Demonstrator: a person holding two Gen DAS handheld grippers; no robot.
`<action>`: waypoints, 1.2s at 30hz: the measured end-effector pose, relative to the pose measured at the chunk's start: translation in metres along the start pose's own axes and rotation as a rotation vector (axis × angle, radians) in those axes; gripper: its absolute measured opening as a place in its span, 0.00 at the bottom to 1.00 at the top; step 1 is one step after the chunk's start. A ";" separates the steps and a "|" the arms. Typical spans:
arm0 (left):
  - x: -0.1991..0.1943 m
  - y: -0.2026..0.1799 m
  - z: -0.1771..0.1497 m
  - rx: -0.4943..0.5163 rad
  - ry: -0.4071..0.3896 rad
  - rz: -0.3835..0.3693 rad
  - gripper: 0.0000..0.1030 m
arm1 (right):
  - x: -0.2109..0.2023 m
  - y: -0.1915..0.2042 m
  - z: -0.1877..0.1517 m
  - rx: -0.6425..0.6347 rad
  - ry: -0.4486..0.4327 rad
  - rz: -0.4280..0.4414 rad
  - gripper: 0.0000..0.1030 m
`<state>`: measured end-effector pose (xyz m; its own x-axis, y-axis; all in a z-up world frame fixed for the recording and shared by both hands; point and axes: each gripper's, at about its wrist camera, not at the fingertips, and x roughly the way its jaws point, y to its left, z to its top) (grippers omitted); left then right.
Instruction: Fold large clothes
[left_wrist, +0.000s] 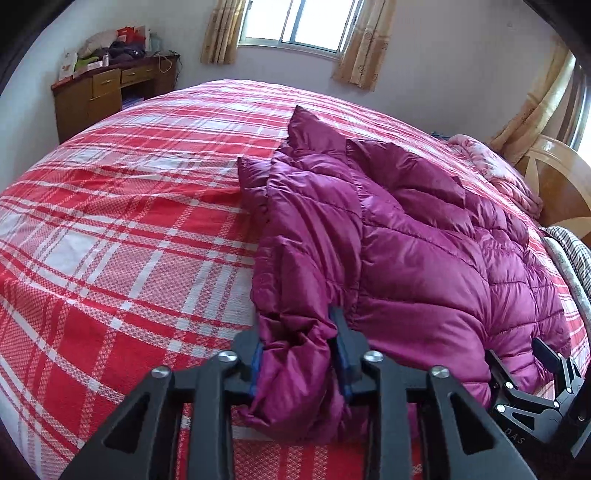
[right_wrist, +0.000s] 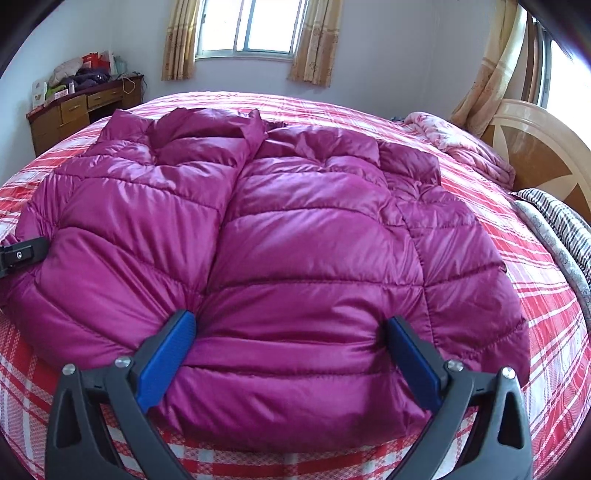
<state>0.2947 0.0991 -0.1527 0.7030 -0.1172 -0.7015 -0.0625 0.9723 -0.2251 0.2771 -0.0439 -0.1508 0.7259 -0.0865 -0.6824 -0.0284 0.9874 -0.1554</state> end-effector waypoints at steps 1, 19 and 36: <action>-0.003 -0.004 0.001 0.017 -0.007 0.004 0.15 | -0.001 -0.001 -0.001 0.003 0.000 0.002 1.00; -0.118 -0.170 0.026 0.526 -0.331 0.027 0.08 | -0.042 -0.112 -0.013 0.241 -0.099 -0.111 0.89; -0.040 -0.324 -0.036 0.781 -0.218 -0.033 0.12 | -0.034 -0.166 -0.061 0.457 -0.063 -0.036 0.92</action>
<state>0.2612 -0.2190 -0.0763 0.8229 -0.1849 -0.5373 0.4169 0.8390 0.3498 0.2152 -0.2127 -0.1455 0.7619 -0.1272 -0.6351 0.2928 0.9423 0.1625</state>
